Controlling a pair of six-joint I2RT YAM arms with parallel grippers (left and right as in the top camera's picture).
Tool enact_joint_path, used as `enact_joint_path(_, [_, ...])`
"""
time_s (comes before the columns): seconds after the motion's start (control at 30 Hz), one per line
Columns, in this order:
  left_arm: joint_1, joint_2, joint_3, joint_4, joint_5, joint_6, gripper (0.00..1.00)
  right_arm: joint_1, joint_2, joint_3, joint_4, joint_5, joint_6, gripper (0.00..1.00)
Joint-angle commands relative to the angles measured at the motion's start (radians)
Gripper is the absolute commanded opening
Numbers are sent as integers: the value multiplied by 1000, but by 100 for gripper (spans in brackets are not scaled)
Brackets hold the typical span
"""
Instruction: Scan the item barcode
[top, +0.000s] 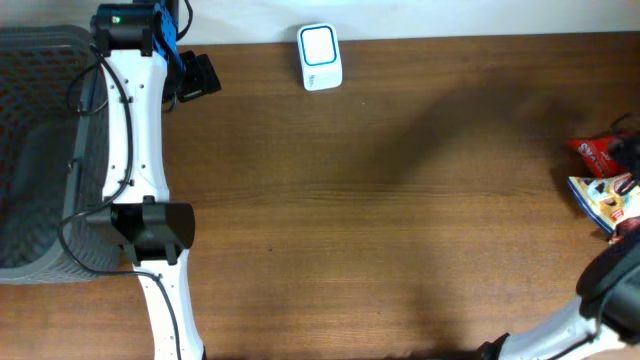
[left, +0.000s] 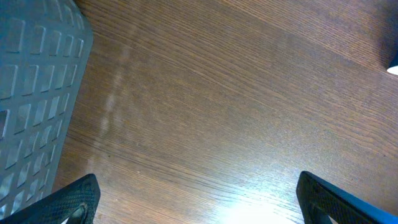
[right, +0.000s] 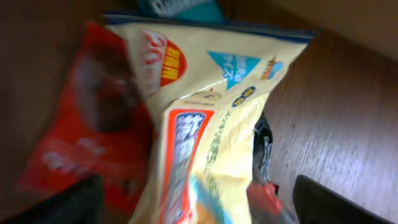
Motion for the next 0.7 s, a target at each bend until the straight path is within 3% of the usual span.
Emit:
enact_joint_path(0.0, [3, -15, 6, -2, 3, -5, 99, 14, -248, 6, -33, -233, 106, 99])
enact_joint_path(0.1, [3, -15, 6, -2, 3, -5, 99, 175, -497, 6, -175, -297, 113, 99])
enact_joint_path(0.17, [3, -14, 6, -2, 3, -5, 99, 291, -552, -5, -282, -296, 113, 99])
enact_joint_path(0.3, [3, -14, 6, -2, 3, -5, 99, 572, -710, -317, -259, -159, 124, 99])
enact_joint_path(0.47, [3, -14, 6, -2, 3, -6, 99, 906, -1094, -781, -44, -166, 132, 99])
enact_joint_path(0.67, [3, -14, 6, -2, 3, -5, 99, 935, -1064, -833, -128, -162, 126, 99])
